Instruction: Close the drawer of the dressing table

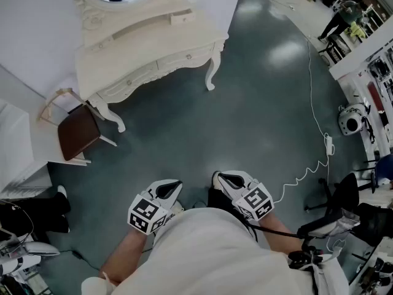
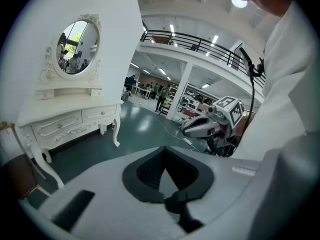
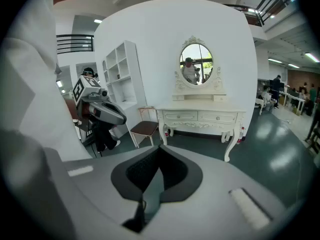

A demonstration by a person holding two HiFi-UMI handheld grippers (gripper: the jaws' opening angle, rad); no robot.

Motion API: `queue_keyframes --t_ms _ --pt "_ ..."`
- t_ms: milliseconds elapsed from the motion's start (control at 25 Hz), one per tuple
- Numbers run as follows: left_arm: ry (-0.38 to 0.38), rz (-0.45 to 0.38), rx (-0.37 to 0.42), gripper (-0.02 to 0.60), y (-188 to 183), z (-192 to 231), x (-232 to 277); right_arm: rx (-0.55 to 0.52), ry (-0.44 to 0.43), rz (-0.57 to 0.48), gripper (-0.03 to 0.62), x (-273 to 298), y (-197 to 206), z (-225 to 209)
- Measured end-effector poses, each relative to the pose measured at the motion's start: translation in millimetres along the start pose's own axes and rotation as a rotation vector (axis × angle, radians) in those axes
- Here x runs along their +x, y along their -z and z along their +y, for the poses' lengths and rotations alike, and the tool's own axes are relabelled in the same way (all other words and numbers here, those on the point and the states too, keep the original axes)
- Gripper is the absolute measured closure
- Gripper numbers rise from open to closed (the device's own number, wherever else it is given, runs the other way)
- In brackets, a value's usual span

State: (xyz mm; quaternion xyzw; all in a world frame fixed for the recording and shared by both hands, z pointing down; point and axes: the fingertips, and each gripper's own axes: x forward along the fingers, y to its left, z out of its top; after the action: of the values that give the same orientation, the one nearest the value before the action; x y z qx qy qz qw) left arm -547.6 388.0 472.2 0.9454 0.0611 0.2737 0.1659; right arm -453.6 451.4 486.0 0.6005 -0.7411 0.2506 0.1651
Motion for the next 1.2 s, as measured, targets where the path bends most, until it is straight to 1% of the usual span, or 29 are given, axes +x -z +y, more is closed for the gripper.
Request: queue_keyframes --t_ms 80,160,280,440,520,600,640,680,720,760,880,1000,1080,1200 --pt "-0.019 0.003 0.001 0.578 -11 -8 15 -0.002 0.007 -0.024 0.597 -13 -3 -19" --pt "-0.02 -0.002 0.003 0.578 -25 -17 37 -0.011 0.015 -0.051 0.597 -26 -7 -43" --pt "0.002 -0.005 0.038 0.578 -51 -35 83 -0.021 0.029 -0.078 0.597 -46 -5 -90" --pt "0.025 0.004 0.082 0.578 -90 -58 151 0.018 0.032 -0.084 0.597 -77 12 -152" --pt "0.02 0.0 0.103 0.578 -114 -64 183 0.026 0.032 -0.093 0.595 -92 15 -184" --pt "0.007 -0.009 0.104 0.578 -134 -65 209 0.034 0.028 -0.106 0.594 -103 14 -213" --pt "-0.001 -0.014 0.101 0.578 -141 -63 220 0.037 0.027 -0.11 0.582 -106 14 -226" --pt "-0.01 -0.019 0.097 0.578 -147 -61 230 0.037 0.028 -0.111 0.546 -107 15 -239" --pt "-0.015 -0.023 0.092 0.578 -152 -59 239 0.035 0.033 -0.111 0.525 -107 16 -252" --pt "-0.017 -0.025 0.087 0.574 -156 -57 247 0.032 0.038 -0.113 0.522 -107 16 -264" --pt "-0.024 -0.007 0.076 0.555 -171 -45 268 0.038 0.048 -0.132 0.544 -103 6 -300" --pt "-0.033 0.005 0.059 0.549 -187 -18 283 0.056 0.045 -0.149 0.595 -86 -14 -333" --pt "-0.038 -0.002 0.052 0.577 -200 8 293 0.052 0.043 -0.154 0.597 -68 -29 -354" --pt "-0.029 -0.014 0.029 0.58 -223 59 316 0.06 0.047 -0.139 0.597 -39 -55 -390"
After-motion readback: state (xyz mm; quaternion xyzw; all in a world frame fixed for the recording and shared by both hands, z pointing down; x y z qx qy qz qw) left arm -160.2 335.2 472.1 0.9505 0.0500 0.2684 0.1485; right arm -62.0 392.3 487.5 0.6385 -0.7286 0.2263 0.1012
